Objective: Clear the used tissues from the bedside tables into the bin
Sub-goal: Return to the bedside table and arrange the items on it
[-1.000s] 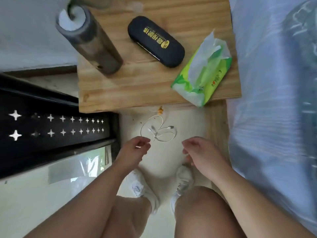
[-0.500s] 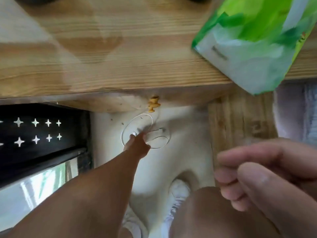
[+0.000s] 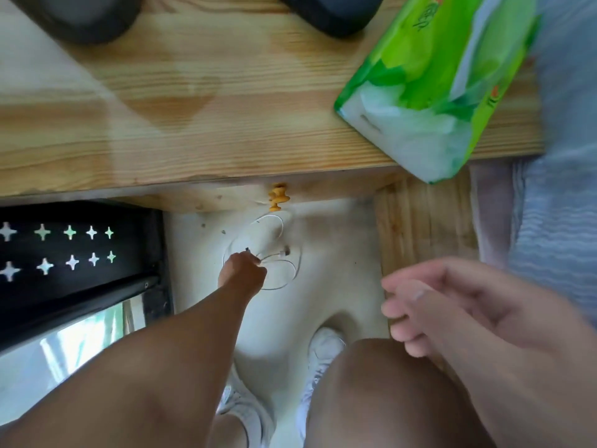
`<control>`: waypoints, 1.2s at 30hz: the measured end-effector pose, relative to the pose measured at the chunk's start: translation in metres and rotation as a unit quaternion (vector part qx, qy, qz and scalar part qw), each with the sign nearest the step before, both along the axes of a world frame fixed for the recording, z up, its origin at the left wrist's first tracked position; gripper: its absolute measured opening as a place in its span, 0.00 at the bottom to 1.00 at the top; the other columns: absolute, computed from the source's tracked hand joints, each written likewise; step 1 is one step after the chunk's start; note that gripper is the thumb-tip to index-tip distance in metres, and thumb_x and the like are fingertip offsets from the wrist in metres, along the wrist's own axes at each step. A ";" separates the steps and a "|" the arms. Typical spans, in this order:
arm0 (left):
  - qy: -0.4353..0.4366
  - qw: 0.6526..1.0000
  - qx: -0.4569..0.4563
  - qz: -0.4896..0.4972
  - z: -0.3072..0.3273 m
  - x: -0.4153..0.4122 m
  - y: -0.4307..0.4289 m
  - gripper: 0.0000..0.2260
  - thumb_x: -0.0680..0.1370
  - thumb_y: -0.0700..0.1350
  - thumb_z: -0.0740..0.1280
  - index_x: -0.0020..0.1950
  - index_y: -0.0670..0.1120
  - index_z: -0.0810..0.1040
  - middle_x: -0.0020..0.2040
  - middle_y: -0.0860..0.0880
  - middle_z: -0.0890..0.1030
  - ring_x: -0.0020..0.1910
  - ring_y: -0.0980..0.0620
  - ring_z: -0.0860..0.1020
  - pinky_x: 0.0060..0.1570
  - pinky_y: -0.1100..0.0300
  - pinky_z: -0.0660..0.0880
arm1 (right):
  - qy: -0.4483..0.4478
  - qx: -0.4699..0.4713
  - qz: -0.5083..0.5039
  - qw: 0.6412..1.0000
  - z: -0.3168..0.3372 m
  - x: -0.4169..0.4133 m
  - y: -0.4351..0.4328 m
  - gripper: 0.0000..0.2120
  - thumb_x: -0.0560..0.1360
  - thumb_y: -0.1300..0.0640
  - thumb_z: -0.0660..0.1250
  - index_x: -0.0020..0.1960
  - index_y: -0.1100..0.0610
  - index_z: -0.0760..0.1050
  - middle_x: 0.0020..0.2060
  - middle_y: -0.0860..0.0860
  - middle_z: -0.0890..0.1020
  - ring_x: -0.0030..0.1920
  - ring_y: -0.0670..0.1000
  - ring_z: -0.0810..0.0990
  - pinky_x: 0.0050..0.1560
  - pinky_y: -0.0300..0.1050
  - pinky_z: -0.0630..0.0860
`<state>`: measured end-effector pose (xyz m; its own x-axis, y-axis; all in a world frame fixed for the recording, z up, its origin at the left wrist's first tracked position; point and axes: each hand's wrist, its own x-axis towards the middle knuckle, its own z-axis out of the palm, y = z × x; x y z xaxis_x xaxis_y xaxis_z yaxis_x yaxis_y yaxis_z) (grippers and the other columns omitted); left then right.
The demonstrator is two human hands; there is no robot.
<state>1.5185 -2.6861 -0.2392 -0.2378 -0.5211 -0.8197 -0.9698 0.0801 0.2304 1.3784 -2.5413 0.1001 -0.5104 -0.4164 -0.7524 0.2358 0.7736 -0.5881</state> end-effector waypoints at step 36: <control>0.224 0.942 0.050 0.247 0.643 0.053 0.012 0.21 0.78 0.37 0.74 0.58 0.64 0.83 0.53 0.69 0.85 0.47 0.64 0.86 0.49 0.64 0.75 | 0.008 0.029 -0.017 0.999 0.323 -0.021 0.053 0.09 0.78 0.52 0.69 0.40 0.44 0.83 0.35 0.46 0.86 0.32 0.42 0.82 0.42 0.46 0.77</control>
